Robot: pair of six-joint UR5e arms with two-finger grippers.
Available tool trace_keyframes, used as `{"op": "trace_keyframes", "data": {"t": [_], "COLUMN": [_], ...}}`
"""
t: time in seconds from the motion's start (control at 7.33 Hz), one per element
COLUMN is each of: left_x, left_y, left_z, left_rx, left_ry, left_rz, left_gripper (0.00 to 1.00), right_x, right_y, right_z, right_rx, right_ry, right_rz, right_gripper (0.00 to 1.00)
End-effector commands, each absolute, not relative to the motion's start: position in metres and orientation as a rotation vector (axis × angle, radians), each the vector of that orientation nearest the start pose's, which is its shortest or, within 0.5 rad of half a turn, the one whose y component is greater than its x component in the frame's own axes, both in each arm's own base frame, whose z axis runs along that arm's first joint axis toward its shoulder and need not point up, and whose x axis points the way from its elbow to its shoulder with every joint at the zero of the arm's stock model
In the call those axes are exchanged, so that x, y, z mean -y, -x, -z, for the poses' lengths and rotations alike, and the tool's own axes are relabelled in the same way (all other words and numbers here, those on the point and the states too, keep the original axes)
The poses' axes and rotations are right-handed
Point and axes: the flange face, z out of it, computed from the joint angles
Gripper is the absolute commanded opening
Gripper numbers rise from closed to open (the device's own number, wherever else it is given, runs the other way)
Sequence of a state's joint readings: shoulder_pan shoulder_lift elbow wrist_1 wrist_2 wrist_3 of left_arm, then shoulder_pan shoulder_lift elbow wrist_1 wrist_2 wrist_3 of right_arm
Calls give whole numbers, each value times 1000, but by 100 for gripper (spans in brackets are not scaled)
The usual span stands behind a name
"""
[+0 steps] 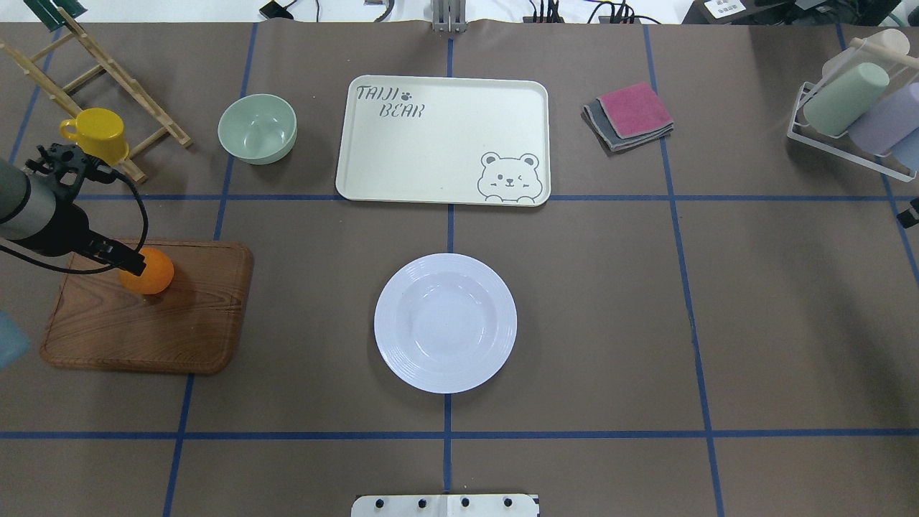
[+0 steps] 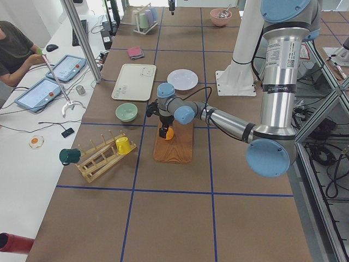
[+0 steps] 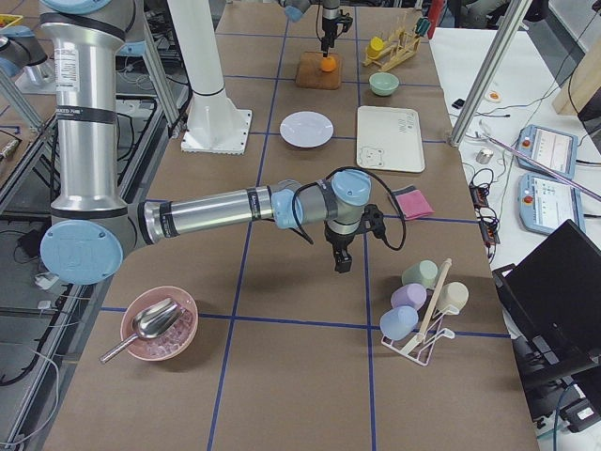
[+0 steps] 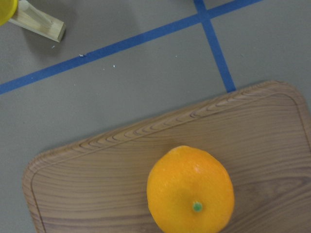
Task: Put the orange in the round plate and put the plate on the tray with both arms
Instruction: 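Reach the left gripper down to the orange on the wooden tray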
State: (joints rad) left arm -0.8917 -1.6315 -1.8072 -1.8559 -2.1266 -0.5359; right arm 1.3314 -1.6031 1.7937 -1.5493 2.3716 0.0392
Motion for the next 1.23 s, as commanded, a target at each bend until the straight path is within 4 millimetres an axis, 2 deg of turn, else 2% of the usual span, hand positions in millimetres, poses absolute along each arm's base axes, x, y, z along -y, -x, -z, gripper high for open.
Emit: {"op": "trace_keyframes", "data": {"t": [0.0,0.14,0.82,1.09], "left_x": [475,472,465,465], "left_y": [-284,-291,-302,-306], "left_z": [-484,-491,-493,-503], "left_rx": [-777,-768,-768,-757], "left_ry": [-142,-129,-113,-95], "left_rz": [-270,-279,-296,-295], "left_gripper": [100,100,100,100], "right_x": [484,484,484,484], "right_y": [58,58,58,60], "right_z": [-561,-561,-562,-564], "right_rx": [820,820,822,821], "right_ry": [-83,-83,-77,-73], "right_rz": [276,276,275,276], "right_gripper": [100,100,100,100]}}
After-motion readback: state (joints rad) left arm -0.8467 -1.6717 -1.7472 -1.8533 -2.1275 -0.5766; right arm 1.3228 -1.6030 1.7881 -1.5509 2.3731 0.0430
